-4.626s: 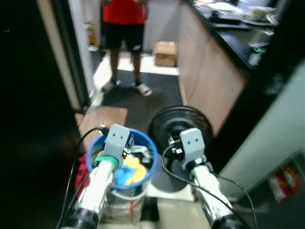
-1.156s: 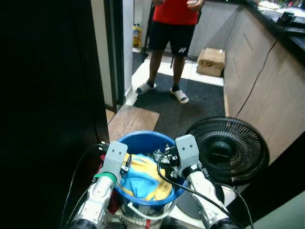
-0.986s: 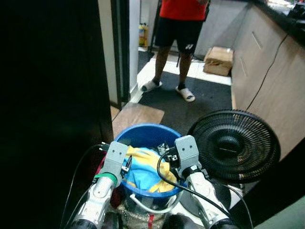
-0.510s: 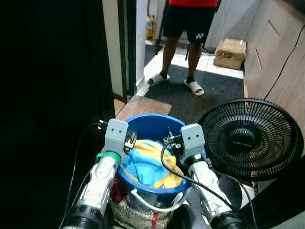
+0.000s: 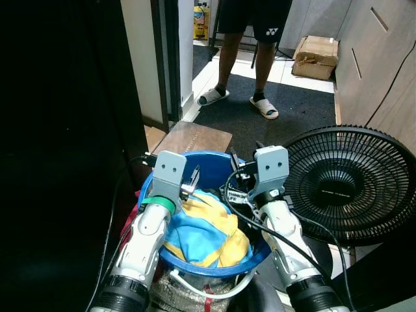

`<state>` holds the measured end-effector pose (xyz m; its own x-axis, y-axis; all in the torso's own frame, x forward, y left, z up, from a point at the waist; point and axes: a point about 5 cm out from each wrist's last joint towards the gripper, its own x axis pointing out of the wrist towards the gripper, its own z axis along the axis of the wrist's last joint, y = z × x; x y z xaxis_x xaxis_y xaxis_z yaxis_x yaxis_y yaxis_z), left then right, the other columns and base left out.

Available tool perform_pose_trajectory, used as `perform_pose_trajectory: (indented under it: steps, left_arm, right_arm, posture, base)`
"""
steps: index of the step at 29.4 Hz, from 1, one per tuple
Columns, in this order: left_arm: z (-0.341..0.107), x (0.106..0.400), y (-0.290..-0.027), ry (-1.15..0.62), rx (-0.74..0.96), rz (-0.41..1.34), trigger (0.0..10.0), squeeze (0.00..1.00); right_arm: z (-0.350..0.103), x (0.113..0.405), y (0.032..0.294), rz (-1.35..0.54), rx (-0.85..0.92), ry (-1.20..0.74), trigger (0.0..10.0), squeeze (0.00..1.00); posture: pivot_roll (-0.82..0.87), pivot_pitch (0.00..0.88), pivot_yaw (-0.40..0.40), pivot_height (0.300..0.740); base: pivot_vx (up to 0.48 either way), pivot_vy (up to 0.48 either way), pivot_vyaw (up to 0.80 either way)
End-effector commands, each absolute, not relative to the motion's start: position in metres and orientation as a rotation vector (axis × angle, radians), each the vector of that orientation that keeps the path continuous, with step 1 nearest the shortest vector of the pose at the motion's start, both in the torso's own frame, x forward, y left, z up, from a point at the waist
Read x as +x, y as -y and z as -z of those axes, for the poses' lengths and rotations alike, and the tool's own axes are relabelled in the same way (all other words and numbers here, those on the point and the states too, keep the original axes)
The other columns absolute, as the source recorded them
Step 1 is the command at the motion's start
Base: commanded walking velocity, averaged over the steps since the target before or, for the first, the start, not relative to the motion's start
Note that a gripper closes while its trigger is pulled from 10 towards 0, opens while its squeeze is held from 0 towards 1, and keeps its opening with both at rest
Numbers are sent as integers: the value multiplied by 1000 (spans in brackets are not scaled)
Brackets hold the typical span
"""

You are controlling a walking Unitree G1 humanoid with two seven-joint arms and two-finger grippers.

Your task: Clothes washing

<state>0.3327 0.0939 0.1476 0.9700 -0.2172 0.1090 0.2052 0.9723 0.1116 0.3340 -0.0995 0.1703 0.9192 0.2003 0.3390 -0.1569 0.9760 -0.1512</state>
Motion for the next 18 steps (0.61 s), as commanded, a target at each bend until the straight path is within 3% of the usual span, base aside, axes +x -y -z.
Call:
perform_pose_trajectory:
  steps: [1, 10, 14, 18]
  left_arm:
    - [-145, 332, -95, 102, 118, 213, 10000, 0]
    - [-111, 331, -115, -116, 43, 126, 10000, 0]
    - [-74, 323, -123, -399, 102, 160, 10000, 0]
    - [-72, 322, -123, -420, 105, 170, 10000, 0]
  right_arm:
    - [-165, 332, 102, -179, -124, 334, 10000, 0]
    - [-154, 330, 95, -245, -181, 253, 10000, 0]
    - [-143, 329, 96, -263, -221, 197, 10000, 0]
    - [-143, 329, 96, -263, -223, 195, 10000, 0]
  posture:
    - [65, 10, -2, 515]
    - [64, 12, -1, 515]
    - [71, 16, -7, 515]
    - [71, 16, -7, 515]
  base:
    - [0, 0, 0]
    - [0, 0, 0]
    - [0, 0, 0]
    - [0, 0, 0]
